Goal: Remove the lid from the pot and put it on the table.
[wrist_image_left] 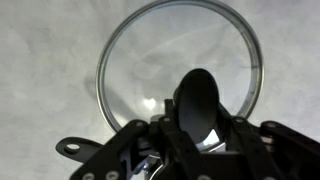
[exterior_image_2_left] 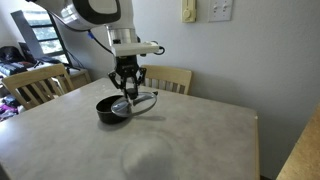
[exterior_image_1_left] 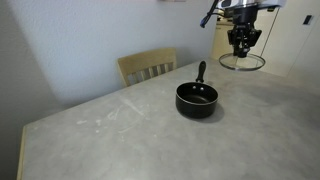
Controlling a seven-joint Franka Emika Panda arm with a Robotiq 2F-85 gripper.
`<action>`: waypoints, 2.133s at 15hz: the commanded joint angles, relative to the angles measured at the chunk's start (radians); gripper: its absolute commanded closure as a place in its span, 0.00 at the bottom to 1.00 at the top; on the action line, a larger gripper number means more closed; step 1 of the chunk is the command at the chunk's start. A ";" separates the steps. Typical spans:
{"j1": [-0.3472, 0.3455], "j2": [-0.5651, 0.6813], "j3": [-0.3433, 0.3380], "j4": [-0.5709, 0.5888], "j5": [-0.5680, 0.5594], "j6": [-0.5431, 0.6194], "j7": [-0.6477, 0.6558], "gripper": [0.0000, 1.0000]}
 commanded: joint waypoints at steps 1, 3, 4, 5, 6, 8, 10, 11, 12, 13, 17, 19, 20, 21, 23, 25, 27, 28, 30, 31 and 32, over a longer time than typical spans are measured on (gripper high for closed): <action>-0.038 -0.012 -0.023 -0.030 -0.021 0.055 -0.127 0.86; -0.053 0.002 -0.036 -0.036 -0.014 0.095 -0.175 0.86; -0.061 0.014 -0.040 -0.035 -0.007 0.115 -0.196 0.86; -0.068 0.026 -0.043 -0.034 -0.002 0.135 -0.216 0.86; -0.075 0.038 -0.044 -0.035 0.002 0.156 -0.231 0.86; -0.089 0.067 -0.044 -0.032 0.010 0.186 -0.258 0.86; -0.103 0.097 -0.040 -0.027 0.014 0.208 -0.285 0.86; -0.110 0.111 -0.036 -0.024 0.019 0.216 -0.302 0.86; -0.114 0.125 -0.035 -0.021 0.020 0.225 -0.312 0.86; -0.116 0.139 -0.034 -0.018 0.022 0.231 -0.319 0.86; -0.128 0.188 -0.028 -0.002 0.028 0.242 -0.334 0.86; -0.133 0.211 -0.025 0.008 0.028 0.244 -0.338 0.86; -0.135 0.222 -0.023 0.013 0.028 0.244 -0.341 0.86; -0.137 0.232 -0.020 0.020 0.028 0.242 -0.344 0.86; -0.141 0.252 -0.015 0.030 0.028 0.240 -0.353 0.86; -0.145 0.270 -0.009 0.040 0.030 0.237 -0.362 0.86; -0.147 0.288 -0.007 0.052 0.030 0.234 -0.371 0.86; -0.148 0.295 -0.006 0.057 0.030 0.233 -0.375 0.86; -0.151 0.307 -0.003 0.065 0.031 0.230 -0.381 0.86; -0.153 0.312 -0.001 0.068 0.031 0.231 -0.384 0.86; -0.155 0.316 0.000 0.072 0.031 0.229 -0.387 0.86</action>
